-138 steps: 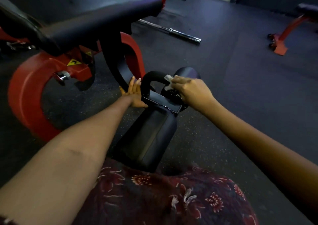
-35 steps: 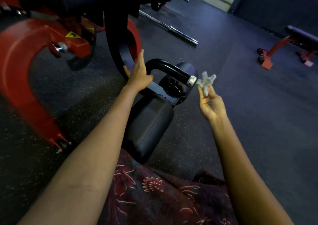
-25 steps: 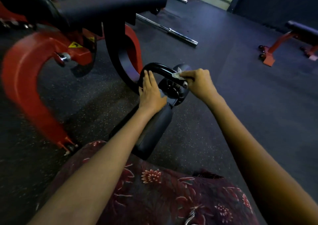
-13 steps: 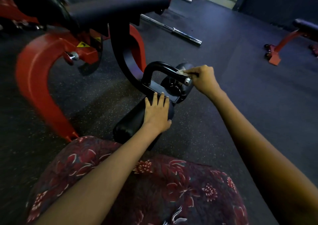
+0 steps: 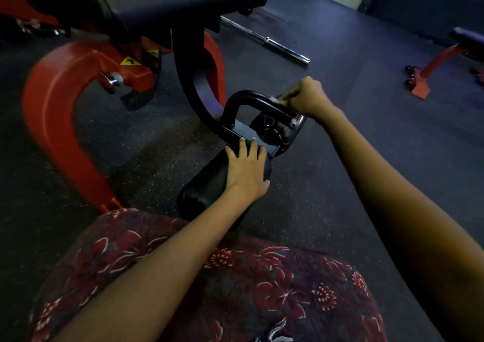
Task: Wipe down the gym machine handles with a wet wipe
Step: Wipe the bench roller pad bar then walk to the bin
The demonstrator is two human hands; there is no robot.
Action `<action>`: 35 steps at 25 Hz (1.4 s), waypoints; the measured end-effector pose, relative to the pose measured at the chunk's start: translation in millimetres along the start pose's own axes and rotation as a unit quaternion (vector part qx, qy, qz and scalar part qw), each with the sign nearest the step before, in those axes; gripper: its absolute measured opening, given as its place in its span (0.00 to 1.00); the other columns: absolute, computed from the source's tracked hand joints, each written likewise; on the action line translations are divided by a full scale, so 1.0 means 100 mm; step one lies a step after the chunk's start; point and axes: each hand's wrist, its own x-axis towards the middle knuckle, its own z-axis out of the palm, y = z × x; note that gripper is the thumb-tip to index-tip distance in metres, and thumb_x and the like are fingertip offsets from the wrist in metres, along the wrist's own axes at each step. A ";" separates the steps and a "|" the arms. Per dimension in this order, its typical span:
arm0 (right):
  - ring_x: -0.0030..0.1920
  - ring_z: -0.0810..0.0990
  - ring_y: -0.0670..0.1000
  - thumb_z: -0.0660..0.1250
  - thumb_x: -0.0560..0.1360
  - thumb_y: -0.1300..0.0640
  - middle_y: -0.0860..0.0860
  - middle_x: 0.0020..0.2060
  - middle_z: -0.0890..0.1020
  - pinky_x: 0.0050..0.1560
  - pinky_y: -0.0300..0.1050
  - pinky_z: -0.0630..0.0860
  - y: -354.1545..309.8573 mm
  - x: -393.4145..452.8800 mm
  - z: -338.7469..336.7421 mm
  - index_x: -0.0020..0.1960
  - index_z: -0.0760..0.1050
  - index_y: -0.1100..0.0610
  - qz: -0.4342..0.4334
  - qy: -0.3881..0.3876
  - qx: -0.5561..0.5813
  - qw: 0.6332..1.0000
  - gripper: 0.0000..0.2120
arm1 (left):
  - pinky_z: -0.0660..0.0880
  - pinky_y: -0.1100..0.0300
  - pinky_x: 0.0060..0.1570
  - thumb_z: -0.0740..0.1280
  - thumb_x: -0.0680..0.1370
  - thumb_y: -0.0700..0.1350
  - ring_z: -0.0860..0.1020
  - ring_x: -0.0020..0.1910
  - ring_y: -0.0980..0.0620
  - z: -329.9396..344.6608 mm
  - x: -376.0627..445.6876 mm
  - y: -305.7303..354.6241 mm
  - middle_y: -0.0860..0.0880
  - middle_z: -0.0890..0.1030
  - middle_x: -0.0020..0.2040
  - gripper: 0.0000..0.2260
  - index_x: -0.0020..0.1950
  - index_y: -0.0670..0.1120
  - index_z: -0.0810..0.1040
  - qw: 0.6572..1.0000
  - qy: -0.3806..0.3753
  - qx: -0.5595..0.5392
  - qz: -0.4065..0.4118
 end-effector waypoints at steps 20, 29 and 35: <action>0.39 0.81 0.50 0.57 0.80 0.58 0.53 0.41 0.82 0.43 0.44 0.78 -0.21 0.96 0.55 0.50 0.77 0.60 0.193 -0.332 0.126 0.914 0.11 | 0.57 0.34 0.66 0.60 0.77 0.61 0.52 0.73 0.34 0.06 0.17 0.08 0.39 0.54 0.76 0.36 0.77 0.44 0.50 1.000 0.011 0.023 -0.019; 0.35 0.79 0.42 0.67 0.72 0.70 0.49 0.34 0.84 0.42 0.37 0.78 0.14 0.49 -0.05 0.48 0.80 0.66 -0.049 -0.178 0.195 0.963 0.06 | 0.58 0.34 0.65 0.60 0.76 0.61 0.53 0.73 0.33 0.07 0.18 0.09 0.38 0.54 0.75 0.36 0.76 0.44 0.51 0.999 0.017 0.026 -0.013; 0.46 0.82 0.47 0.72 0.69 0.65 0.53 0.45 0.84 0.56 0.41 0.74 0.35 0.05 -0.34 0.47 0.83 0.59 -0.181 -0.133 -0.016 0.974 0.08 | 0.58 0.35 0.66 0.61 0.75 0.63 0.52 0.74 0.34 0.06 0.20 0.04 0.39 0.54 0.76 0.38 0.76 0.44 0.51 1.000 0.007 0.006 -0.012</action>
